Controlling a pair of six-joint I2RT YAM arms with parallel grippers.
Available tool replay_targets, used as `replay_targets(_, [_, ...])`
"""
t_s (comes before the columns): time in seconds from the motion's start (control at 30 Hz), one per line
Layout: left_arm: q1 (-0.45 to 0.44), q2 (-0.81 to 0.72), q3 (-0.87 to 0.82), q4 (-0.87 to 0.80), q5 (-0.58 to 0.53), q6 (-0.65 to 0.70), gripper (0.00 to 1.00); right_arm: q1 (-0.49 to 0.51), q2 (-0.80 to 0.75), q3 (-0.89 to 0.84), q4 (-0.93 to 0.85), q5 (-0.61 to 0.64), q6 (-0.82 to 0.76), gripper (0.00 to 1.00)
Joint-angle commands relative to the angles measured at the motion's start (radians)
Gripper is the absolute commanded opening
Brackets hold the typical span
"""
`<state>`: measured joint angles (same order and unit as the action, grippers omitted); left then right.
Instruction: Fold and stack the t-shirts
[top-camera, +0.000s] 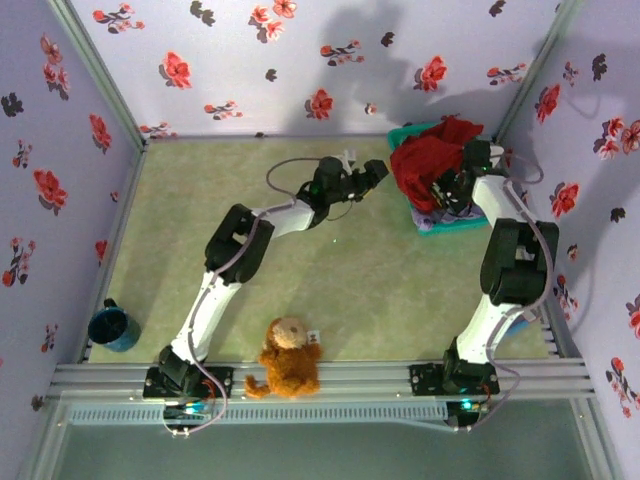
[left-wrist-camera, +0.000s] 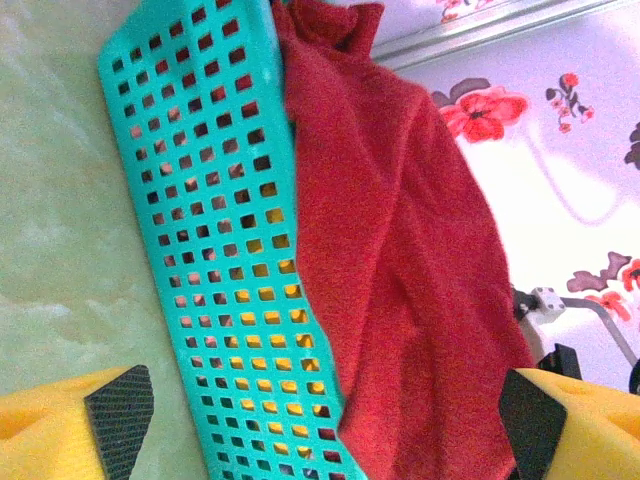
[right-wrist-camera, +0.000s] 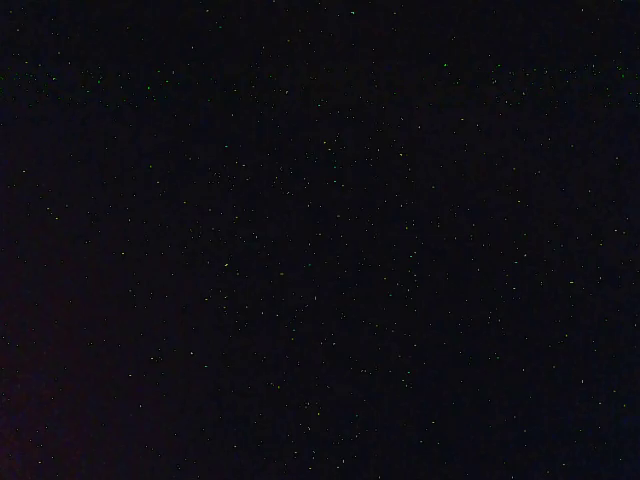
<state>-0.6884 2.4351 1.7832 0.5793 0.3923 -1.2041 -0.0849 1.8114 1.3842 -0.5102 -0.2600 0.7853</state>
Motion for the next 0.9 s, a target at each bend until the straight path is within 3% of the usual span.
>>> replay_targets(0.0, [0.025,-0.107,-0.056,-0.011,-0.020,0.071,0.93,-0.006,-0.116,0.020,-0.085,0.100,-0.074,0.20])
replay_targets(0.17, [0.049,-0.189,-0.124,-0.140,0.003,0.130,0.93,-0.006,-0.223,0.001,-0.142,0.135,-0.126,0.33])
replay_targets(0.27, [0.069,-0.232,-0.197,-0.128,0.023,0.110,0.93,-0.004,-0.258,-0.017,-0.117,0.132,-0.129,0.39])
replay_targets(0.53, [0.078,-0.388,-0.298,-0.385,0.020,0.335,0.93,0.039,-0.154,0.126,-0.151,0.008,-0.181,0.45])
replay_targets(0.7, [0.078,-0.459,-0.413,-0.337,0.040,0.337,0.94,0.085,-0.070,0.215,-0.137,-0.013,-0.178,0.45])
replay_targets(0.87, [0.078,-0.465,-0.485,-0.168,0.114,0.216,0.94,0.103,0.008,0.238,-0.074,-0.026,-0.132,0.46])
